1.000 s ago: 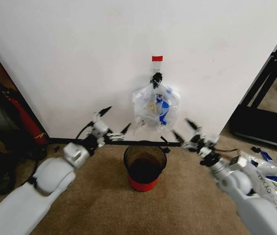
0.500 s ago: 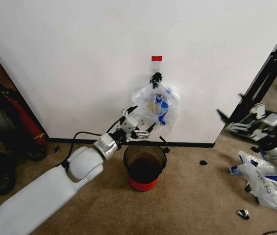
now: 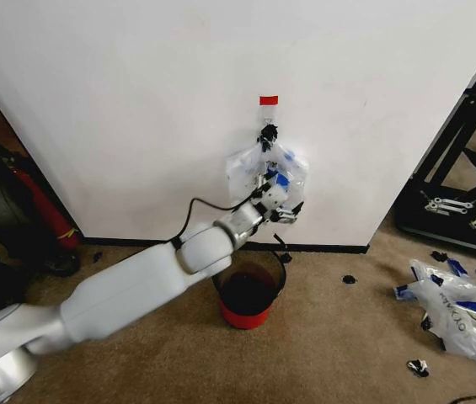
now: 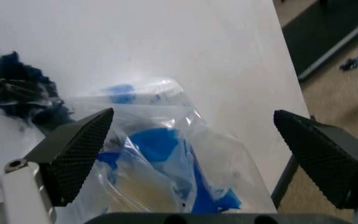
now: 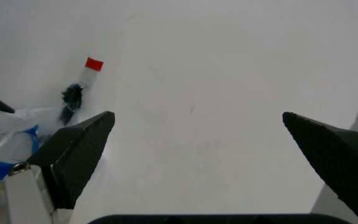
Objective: Pick up the garbage bag from the wall and place it over the trash bin.
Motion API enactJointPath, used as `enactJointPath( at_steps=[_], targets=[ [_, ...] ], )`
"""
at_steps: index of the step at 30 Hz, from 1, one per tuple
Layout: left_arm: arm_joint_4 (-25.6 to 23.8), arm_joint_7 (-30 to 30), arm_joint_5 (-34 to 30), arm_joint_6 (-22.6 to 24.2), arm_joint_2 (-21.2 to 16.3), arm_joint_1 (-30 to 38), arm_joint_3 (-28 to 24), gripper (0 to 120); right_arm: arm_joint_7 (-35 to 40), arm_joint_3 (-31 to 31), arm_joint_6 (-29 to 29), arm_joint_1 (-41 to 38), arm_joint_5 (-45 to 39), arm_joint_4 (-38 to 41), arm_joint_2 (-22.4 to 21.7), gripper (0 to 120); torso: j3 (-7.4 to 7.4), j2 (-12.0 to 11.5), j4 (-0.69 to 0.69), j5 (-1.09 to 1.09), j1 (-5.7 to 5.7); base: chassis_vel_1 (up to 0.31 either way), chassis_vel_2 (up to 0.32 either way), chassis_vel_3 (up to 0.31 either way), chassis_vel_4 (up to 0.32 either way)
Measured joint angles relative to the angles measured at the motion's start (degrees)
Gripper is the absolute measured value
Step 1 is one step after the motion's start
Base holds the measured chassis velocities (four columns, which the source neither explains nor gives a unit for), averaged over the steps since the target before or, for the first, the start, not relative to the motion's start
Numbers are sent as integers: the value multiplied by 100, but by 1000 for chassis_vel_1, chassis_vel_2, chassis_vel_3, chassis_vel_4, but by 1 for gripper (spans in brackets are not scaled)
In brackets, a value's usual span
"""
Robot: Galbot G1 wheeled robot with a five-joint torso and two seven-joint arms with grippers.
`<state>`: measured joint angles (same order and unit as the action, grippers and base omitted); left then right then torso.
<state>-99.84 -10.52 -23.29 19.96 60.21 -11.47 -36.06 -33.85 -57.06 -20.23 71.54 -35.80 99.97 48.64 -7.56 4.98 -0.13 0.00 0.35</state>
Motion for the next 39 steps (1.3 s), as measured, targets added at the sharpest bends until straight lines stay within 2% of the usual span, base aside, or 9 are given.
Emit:
enactJointPath(
  at_steps=[7, 13, 20, 24, 26, 29, 30, 35, 39],
  targets=[
    [29, 4, 112, 642, 93, 289, -497, 98, 13, -18, -69, -31, -3, -169, 4, 100, 0, 0, 1, 0, 0, 0, 0, 0, 0],
    [542, -413, 130, 1306, 516, 647, -1027, 96, -35, 134, -131, -80, 25, -192, 134, 100, 0, 0, -1, 0, 0, 0, 0, 0, 0],
    [592, -740, 87, 1849, 602, 796, -1186, 96, -145, 180, -219, -67, 27, -201, 174, 100, 0, 0, 0, 0, -1, 0, 0, 0, 0],
    [575, -782, 42, 1998, 596, 841, -1213, 93, -189, 199, -270, -67, 27, -252, 176, 100, 0, 0, 0, 0, -1, 0, 0, 0, 0],
    [582, -789, -5, 2021, 611, 863, -1223, 89, -207, 239, -300, -97, 27, -290, 180, 100, 0, 0, 0, 0, 0, 0, 0, 0, 0],
    [601, -799, -62, 1936, 661, 855, -1225, 76, -208, 301, -303, -127, 38, -292, 203, 100, 0, 0, 0, 0, 0, 0, 0, 0, 0],
    [601, -799, -62, 1936, 661, 855, -1225, 76, -208, 301, -303, -127, 38, -292, 203, 100, 0, 0, 0, 0, 0, 0, 0, 0, 0],
    [592, -806, -133, 1873, 696, 833, -1218, 54, -223, 365, -308, -133, 77, -280, 239, 100, 0, 0, 0, 0, 0, 0, 0, 0, 0],
    [606, -806, -163, 1854, 700, 837, -1197, 43, -231, 384, -326, -126, 90, -277, 255, 100, 0, 0, 0, 0, 0, 0, 0, 0, 0]
  ],
)
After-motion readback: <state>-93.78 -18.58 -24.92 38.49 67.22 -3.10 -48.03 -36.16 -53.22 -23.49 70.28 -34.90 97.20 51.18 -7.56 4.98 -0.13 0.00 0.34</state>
